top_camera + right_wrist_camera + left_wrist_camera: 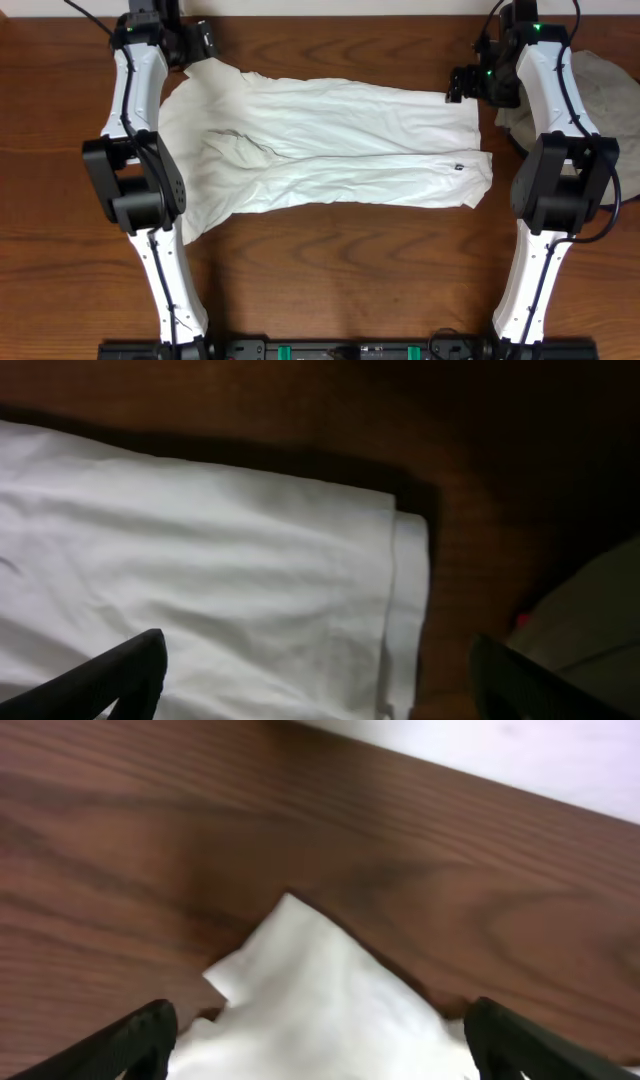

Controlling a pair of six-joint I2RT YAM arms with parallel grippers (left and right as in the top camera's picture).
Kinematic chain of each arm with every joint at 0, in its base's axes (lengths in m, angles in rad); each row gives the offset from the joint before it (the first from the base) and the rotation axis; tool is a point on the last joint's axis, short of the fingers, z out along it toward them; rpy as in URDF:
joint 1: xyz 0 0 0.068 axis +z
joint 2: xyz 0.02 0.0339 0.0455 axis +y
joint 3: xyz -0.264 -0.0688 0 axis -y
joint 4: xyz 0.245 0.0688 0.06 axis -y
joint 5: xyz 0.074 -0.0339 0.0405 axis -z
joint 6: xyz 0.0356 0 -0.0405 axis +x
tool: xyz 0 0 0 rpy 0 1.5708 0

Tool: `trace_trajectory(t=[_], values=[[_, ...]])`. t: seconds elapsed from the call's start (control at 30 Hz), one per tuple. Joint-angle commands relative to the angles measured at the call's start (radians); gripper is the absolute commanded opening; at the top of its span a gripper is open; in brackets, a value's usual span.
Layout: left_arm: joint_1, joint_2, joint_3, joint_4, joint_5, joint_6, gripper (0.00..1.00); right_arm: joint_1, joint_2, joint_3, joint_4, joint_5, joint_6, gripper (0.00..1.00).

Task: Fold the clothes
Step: 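Grasp the shirt's far left and far right corners with both grippers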

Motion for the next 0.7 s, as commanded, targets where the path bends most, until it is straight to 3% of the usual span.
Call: trace_trajectory(t=[0.0, 0.67], values=[[0.026, 0.067, 0.023, 0.009, -0.018, 0.013, 0.93, 0.006, 0.009, 0.024, 0.006, 0.040, -0.019, 0.94], [-0.005, 0.146, 0.023, 0.074, 0.057, 0.023, 0.93, 0.006, 0.009, 0.024, -0.029, 0.044, -0.019, 0.96]])
